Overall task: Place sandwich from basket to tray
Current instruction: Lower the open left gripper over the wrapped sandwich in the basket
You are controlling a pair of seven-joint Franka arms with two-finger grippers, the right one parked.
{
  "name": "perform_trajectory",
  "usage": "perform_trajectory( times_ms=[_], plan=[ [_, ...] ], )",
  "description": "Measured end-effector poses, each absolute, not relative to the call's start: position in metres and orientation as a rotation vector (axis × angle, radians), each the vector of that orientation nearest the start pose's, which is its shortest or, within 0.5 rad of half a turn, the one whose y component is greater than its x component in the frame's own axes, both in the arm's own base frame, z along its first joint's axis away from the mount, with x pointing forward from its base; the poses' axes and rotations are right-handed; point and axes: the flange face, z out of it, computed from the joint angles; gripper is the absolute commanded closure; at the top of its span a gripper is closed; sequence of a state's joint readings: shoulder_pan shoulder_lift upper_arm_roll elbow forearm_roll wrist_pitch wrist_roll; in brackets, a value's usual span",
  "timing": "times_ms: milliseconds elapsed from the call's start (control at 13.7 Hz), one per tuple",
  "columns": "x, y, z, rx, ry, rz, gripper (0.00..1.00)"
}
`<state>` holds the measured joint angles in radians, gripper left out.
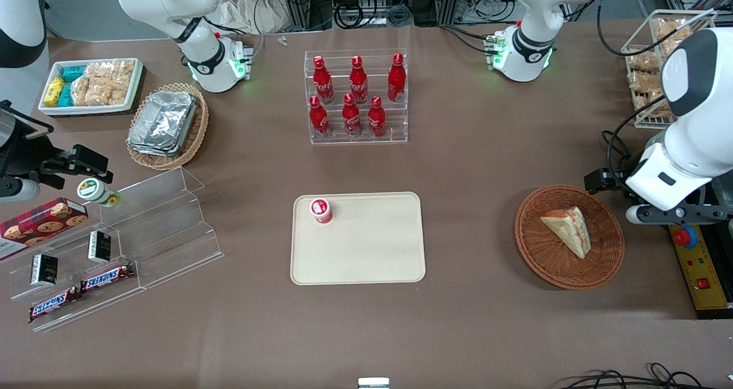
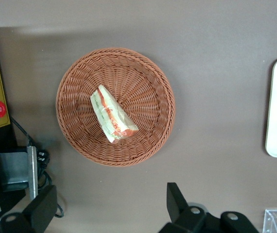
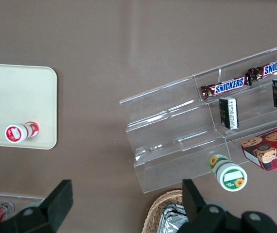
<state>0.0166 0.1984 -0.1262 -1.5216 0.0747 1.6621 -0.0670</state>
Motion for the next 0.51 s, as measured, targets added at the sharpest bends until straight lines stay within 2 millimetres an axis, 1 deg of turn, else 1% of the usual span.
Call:
perform_trajectory(
  times_ms=[146, 365, 510],
  plan=[
    [0.6128, -0.0522, 0.5451, -3.084, 0.087, 0.096, 0.00],
    [0.6127, -0.0513, 0.5471, -3.083, 0.074, 0.098, 0.00],
    [0.6130, -0.0474, 0.5441, -3.077, -0.016, 0.112, 0.00]
  ],
)
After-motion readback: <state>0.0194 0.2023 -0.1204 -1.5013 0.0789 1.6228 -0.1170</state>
